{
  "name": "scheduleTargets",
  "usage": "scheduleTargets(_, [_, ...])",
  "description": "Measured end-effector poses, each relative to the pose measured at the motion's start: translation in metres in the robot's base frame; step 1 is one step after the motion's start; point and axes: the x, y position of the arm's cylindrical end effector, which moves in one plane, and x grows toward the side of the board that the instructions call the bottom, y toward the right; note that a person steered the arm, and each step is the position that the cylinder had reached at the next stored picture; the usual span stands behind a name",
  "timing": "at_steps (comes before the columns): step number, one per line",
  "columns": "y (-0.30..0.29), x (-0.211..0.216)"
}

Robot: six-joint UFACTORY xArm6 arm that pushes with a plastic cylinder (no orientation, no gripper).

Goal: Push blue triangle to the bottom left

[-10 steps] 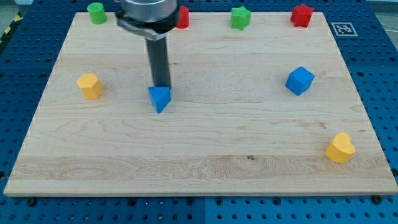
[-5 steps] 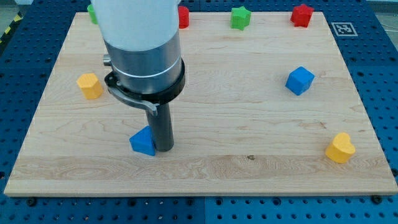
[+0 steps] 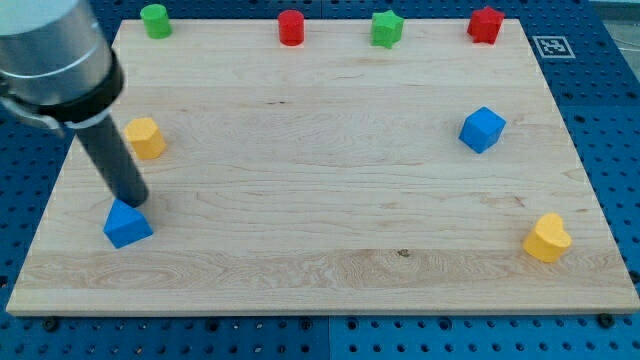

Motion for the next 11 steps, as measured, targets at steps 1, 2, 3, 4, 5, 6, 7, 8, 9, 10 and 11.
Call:
scheduleTargets(1, [-0.016, 0.016])
scheduleTargets(2, [-0.008, 0.018])
scheduleTargets(3, [0.001, -0.02])
scheduleTargets(4, [0.019, -0.04])
scheduleTargets(5, [0.044, -0.022])
scheduleTargets(6, [0.044, 0.003])
scheduleTargets(7, [0.04, 0.005])
scheduleTargets(8, [0.033, 0.007])
scheduleTargets(9, [0.029, 0.016])
scheduleTargets(10, [0.024, 0.027])
scheduleTargets(11, [0.006, 0.032])
